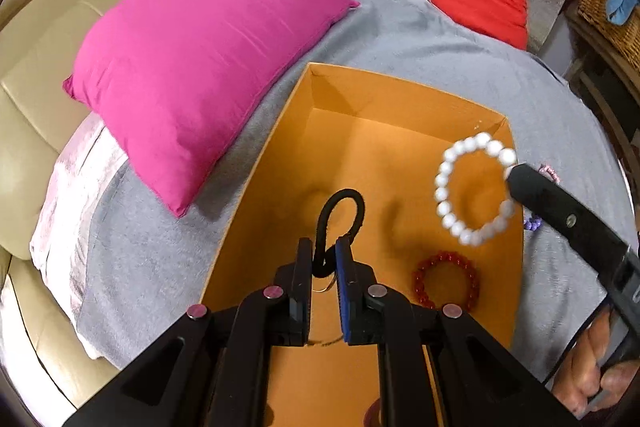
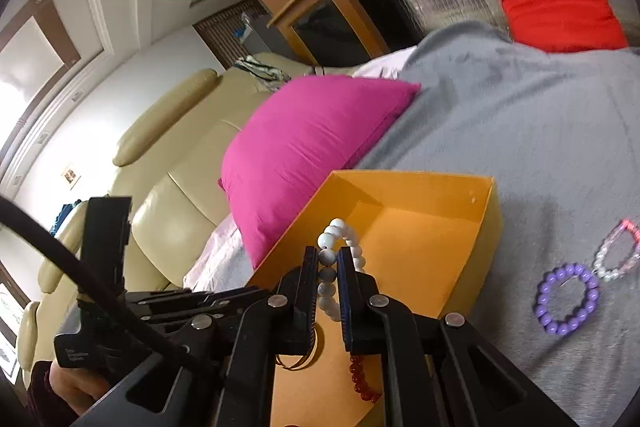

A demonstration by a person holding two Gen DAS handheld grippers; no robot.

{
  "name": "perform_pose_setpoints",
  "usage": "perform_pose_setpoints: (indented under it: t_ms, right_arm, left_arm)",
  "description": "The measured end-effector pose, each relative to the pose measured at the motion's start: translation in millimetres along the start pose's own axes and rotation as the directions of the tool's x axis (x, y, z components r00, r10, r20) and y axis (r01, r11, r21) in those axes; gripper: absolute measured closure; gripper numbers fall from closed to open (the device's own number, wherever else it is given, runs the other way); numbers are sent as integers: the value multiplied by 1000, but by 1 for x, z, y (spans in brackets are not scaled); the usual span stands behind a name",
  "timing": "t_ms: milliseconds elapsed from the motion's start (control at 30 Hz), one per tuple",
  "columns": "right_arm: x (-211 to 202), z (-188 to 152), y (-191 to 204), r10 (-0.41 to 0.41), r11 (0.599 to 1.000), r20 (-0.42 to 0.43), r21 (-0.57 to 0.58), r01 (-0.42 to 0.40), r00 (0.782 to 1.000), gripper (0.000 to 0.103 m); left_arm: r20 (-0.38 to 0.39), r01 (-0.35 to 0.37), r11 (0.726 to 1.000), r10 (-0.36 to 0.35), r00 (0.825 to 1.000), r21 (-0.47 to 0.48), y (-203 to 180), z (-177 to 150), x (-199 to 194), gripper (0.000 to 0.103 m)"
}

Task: Organize jewelry
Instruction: 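Carry both items over the orange box and open both tools to drop them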

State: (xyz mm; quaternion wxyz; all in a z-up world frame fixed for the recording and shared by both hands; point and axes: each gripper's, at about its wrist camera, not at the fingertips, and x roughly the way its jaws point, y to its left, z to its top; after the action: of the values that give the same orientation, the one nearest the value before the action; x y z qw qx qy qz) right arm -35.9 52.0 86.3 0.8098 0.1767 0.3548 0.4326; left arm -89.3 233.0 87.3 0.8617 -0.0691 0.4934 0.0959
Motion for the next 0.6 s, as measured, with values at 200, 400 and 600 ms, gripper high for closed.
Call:
perform_pose_setpoints:
  t_ms: [200, 400, 600]
  right_arm:
    - [14, -5, 8, 1, 1000, -43, -20, -1, 999, 92]
    - [22, -7, 3, -42, 999, -69, -9, 41, 997, 92]
    - [23, -5, -13, -67, 996, -90, 53, 72, 994, 89]
  left_arm:
    - [-21, -29, 1000, 29, 999, -8, -1, 4, 14, 91]
    - [-41, -54, 998, 54, 998, -15, -3, 8, 29, 91]
    - [-44, -54, 998, 53, 998, -13, -7, 11, 35, 87]
